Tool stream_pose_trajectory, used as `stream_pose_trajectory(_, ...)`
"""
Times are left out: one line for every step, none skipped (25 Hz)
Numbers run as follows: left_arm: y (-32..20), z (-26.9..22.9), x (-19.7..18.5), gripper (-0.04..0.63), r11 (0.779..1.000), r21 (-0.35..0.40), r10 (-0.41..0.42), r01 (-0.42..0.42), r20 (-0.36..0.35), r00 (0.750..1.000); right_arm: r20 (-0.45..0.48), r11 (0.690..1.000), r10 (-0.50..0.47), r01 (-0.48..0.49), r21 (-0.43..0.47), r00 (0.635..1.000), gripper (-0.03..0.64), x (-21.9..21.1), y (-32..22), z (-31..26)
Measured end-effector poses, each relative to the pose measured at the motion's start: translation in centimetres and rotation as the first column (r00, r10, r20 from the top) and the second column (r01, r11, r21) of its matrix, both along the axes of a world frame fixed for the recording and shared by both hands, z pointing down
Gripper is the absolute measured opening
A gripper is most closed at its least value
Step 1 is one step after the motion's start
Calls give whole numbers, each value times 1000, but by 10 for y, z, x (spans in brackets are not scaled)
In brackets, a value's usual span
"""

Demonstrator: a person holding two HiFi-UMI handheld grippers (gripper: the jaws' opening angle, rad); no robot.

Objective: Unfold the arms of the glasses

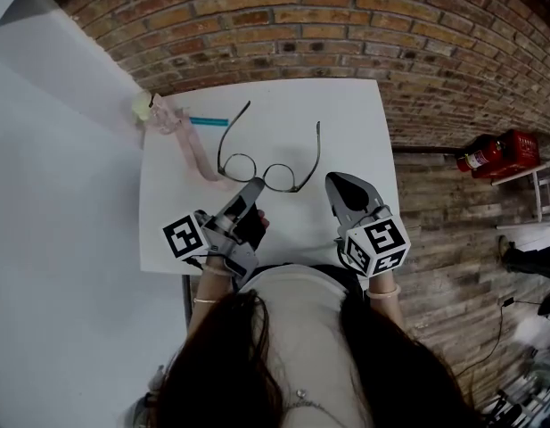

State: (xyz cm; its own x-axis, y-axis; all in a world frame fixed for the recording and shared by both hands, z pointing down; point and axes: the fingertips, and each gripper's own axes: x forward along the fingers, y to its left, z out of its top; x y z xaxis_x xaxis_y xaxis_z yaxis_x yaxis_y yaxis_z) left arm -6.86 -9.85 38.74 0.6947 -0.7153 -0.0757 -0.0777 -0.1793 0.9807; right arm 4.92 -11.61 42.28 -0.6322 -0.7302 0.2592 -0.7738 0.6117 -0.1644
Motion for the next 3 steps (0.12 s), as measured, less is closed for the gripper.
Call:
stream_pose_trajectory(0, 0, 0, 23, 1000, -1, 1, -1, -1, 1000, 0, 1000, 1, -1, 0, 1000, 5, 0, 0, 0)
stream_pose_trajectory(1, 0, 1, 23, 1000, -2, 2, -2, -1, 1000, 0, 1000, 1, -1, -1, 1000, 5, 0, 0, 1)
stream_pose_trajectory(1, 1, 1, 23, 1000, -4, 3, -3, -2, 1000, -1, 1000, 2, -2, -1, 1000, 5, 1, 0, 1)
